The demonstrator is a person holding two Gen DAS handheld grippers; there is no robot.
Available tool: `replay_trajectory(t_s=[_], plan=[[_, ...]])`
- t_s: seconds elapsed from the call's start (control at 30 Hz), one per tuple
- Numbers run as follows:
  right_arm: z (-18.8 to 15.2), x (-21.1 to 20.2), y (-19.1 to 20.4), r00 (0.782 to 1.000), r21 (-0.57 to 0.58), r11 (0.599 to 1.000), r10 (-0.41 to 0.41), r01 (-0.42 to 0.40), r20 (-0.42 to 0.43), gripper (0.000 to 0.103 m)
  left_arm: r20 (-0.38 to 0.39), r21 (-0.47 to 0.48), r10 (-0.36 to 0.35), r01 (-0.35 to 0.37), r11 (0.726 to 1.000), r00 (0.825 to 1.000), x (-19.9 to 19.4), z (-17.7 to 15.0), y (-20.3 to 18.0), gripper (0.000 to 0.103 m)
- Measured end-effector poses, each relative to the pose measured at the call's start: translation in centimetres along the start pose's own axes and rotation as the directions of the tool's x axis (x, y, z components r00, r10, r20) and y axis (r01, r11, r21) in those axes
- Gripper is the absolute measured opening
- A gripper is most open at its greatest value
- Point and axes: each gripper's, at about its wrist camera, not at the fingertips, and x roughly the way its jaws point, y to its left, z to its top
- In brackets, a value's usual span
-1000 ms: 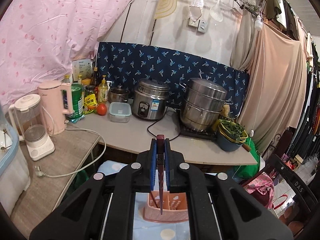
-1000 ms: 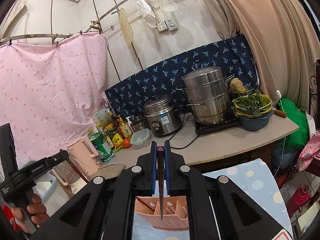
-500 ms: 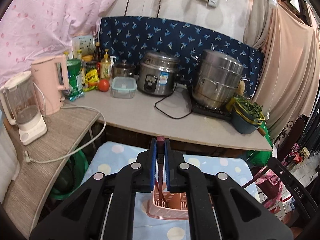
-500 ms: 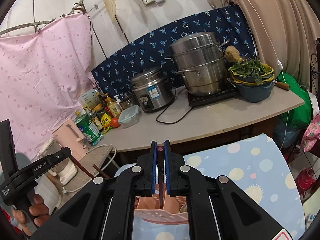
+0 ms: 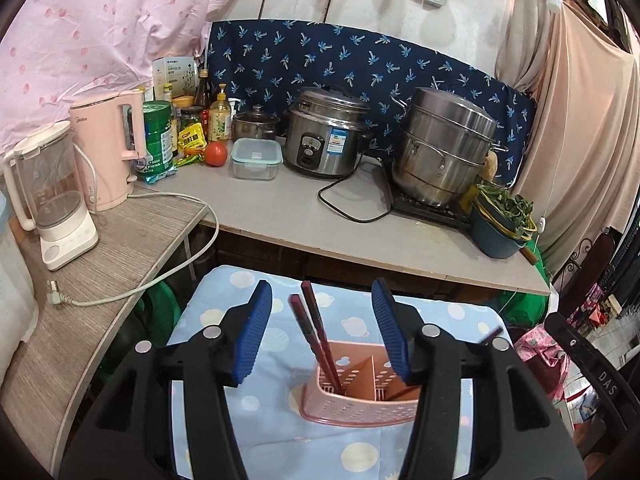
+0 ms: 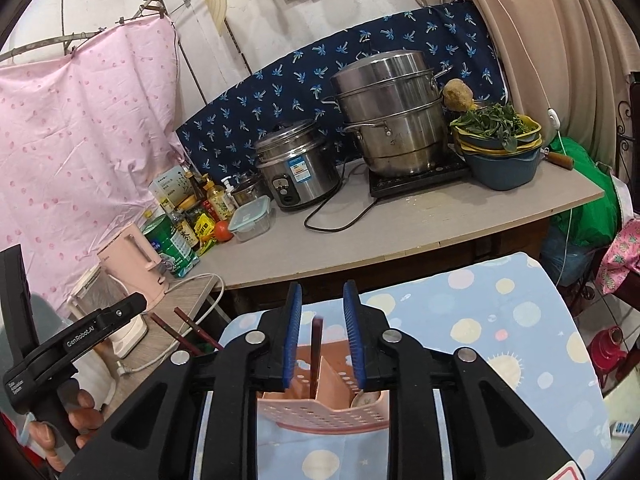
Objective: Organize utensils
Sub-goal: 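Open the right tool over the basket while both tools withdraw toward the table, then lower the right tool onto the dark maroon chopstick and close it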
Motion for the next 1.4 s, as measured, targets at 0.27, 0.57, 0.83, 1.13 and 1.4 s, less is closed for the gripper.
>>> replay_trajectory(t_s=[0.27, 0.57, 0.83, 1.13, 1.4], plan=[[-3.3, -3.5, 0.6, 0.999, -0.017, 1.000, 0.016, -0.017, -0.038, 0.029, -0.012, 0.030, 0.033, -0.033, 0.999, 0.999, -3.1, -2.6, 0.0, 0.064], [-9.0, -7.1, 0.7, 0.993, -0.018, 1.000, 0.017, -0.020, -0.115, 0.031, -0.079, 0.075, 0.075, -0.069, 0.995, 0.994, -5.8, -7.7, -0.1, 0.064], [-14.7, -10.2, 0.5, 0.984, -0.096, 0.995, -0.041, 0.025, -0.173, 0.031, -0.138, 0.103, 0.090, -0.077, 0.992, 0.986, -8.0, -13.1, 0.3, 0.064], [-22.2, -12.0, -0.4, 0.954, -0.166, 0.984, -0.109, 0.064, -0.279, 0.031, -0.229, 0.115, 0.116, -0.092, 0.989, 0.966, -8.8, -19.9, 1.9, 0.064], [-27.4, -12.1, -1.7, 0.916, -0.144, 0.987, -0.123, 0.072, -0.382, 0.031, -0.321, 0.132, 0.146, -0.108, 0.985, 0.936, -8.9, -25.4, 3.5, 0.064]])
